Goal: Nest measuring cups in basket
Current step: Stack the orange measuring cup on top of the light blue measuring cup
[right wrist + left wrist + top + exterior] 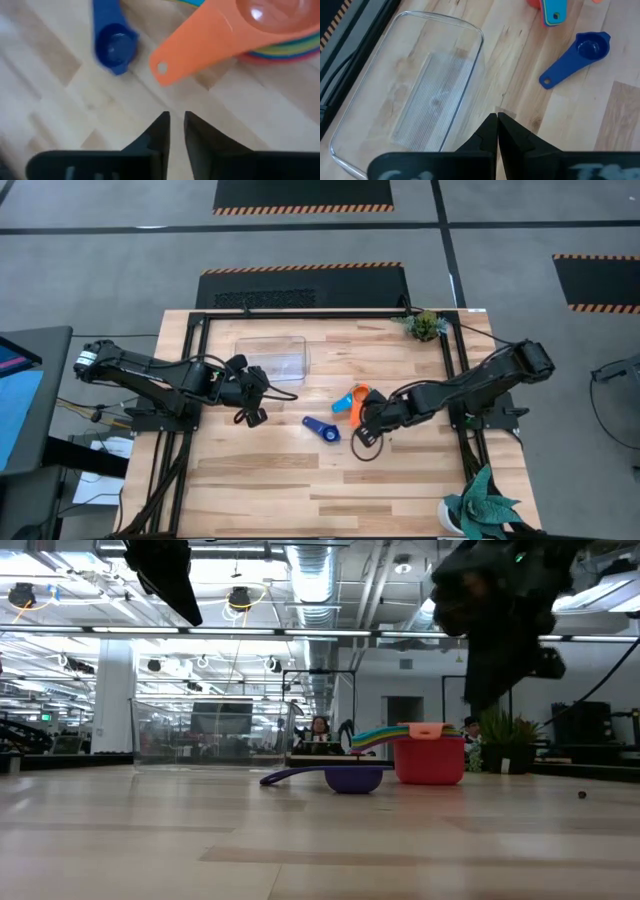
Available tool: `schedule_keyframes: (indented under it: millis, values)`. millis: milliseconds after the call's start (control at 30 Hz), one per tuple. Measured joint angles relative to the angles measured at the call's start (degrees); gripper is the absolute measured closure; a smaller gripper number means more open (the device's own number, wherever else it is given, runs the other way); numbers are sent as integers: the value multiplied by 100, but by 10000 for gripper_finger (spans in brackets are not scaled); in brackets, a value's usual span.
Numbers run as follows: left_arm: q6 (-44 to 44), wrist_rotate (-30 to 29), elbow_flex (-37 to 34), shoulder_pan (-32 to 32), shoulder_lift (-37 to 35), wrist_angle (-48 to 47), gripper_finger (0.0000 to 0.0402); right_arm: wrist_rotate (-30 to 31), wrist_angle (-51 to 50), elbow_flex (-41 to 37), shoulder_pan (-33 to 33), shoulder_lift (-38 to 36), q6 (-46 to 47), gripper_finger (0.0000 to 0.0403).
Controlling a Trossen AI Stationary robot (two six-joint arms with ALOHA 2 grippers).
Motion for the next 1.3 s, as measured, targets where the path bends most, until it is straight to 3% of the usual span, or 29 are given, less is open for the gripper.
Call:
schedule_keyframes:
  millis: [300, 667, 1100, 1300]
  values:
    - [-4, 0, 0, 0, 2, 9, 401, -150, 103, 90, -49, 668, -170, 394]
    - [-7, -2, 0, 0, 3, 28, 401, 114, 340, 571, -365, 1212, -318, 389]
    - [2, -2, 2, 0, 2, 3, 401, 922, 294, 1156, -452, 1367, -423, 382]
    - [5, 105, 2, 0, 0, -1, 402, 737, 281, 1426, -305, 1365, -760, 392]
